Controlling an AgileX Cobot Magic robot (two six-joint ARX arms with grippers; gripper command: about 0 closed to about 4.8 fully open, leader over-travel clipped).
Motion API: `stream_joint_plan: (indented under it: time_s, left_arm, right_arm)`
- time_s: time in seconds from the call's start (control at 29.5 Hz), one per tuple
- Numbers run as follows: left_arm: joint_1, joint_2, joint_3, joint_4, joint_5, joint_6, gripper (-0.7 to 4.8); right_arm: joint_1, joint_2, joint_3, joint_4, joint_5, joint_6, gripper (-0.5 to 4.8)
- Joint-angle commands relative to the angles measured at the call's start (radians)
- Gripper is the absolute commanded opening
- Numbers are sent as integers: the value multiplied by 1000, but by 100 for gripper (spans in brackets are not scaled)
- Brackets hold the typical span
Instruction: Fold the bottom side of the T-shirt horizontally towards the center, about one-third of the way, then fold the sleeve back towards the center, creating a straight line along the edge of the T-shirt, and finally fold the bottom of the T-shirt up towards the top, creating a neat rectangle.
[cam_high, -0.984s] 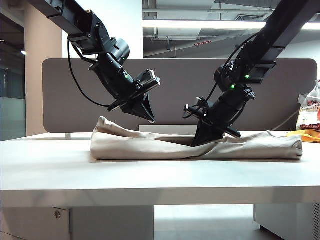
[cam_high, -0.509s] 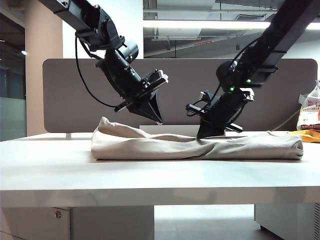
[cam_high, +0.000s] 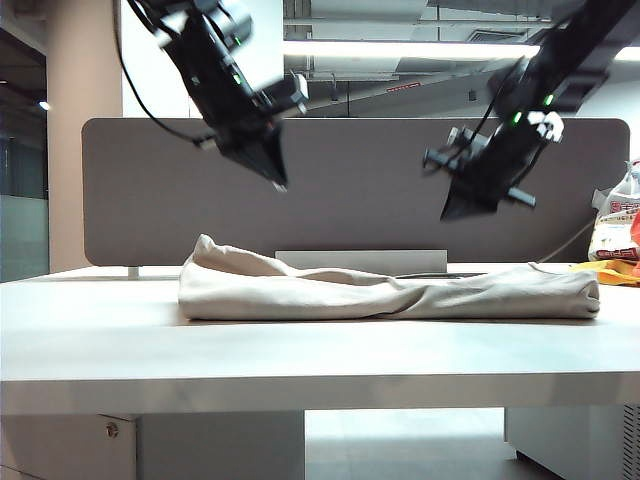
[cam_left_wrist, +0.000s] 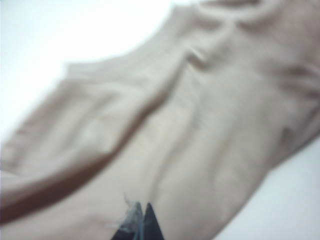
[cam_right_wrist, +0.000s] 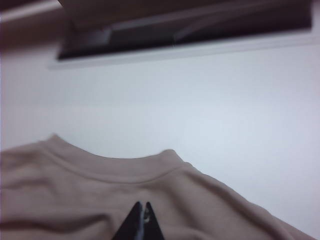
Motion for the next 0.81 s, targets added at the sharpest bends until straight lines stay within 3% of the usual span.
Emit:
stream_joint_plan:
  time_s: [0.03, 0.1, 0.24, 0.81]
  left_arm:
    - [40, -40, 3, 0, -37, -33, -5]
    - [84, -69, 3, -31, -39, -57, -5]
    - [123, -105, 3, -74, -39, -59, -6]
    - [200, -302, 2, -72, -106, -61, -5]
  right_arm:
    - [-6, -58, 8, -71, -28, -56, -2]
    - [-6, -104, 6, -156, -8, -148, -2]
    - [-6, -177, -57, -176, -16, -156, -2]
    - [-52, -780, -784, 108, 5, -144, -2]
